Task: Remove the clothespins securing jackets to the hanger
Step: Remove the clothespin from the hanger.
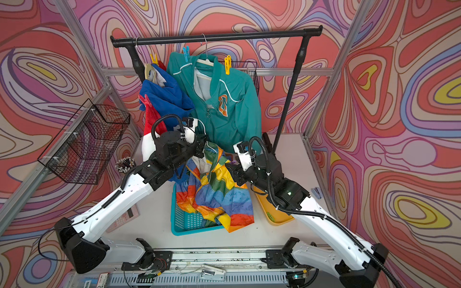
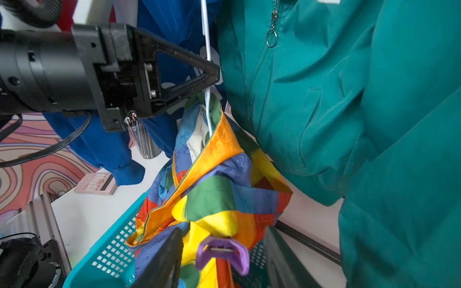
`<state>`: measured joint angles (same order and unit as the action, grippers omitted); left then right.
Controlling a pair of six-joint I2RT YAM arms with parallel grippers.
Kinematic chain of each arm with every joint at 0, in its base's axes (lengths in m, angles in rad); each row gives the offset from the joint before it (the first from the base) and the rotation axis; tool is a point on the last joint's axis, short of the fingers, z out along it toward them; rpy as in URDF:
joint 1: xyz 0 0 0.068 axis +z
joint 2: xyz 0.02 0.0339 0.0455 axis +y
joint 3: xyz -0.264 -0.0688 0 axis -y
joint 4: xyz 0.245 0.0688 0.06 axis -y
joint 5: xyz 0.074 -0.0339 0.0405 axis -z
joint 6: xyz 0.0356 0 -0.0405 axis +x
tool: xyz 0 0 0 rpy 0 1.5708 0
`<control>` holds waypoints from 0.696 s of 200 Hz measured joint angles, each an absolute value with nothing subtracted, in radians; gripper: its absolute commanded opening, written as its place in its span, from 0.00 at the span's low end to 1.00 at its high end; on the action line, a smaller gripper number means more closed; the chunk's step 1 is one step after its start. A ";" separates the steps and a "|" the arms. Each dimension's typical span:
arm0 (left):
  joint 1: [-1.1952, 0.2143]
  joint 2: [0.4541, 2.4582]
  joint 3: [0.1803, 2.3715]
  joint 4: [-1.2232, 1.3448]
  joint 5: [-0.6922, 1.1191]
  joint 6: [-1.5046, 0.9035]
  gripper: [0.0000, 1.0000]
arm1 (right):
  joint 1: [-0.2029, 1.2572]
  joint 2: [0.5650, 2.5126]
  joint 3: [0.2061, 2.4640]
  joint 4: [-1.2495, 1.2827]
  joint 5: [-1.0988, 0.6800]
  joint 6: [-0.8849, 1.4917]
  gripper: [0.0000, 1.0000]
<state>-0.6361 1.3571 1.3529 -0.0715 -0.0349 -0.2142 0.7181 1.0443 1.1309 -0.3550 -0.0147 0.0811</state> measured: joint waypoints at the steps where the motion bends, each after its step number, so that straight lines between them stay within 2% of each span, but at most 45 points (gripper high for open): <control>1: -0.636 1.357 1.353 -0.072 -0.035 -0.214 0.00 | 0.717 1.044 1.131 -0.355 -0.015 0.082 0.43; 86: -0.636 1.357 1.353 -0.072 -0.055 -0.215 0.00 | 0.689 1.071 1.131 -0.299 -0.110 0.179 0.30; 139: -0.636 1.357 1.353 -0.075 -0.080 -0.224 0.00 | 0.688 1.074 1.127 -0.282 -0.121 0.222 0.29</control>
<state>-0.6361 1.3571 1.3529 -0.0750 -0.0803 -0.2241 0.6884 1.0740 1.1267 -0.2825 -0.1215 0.2222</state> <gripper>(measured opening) 0.070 0.295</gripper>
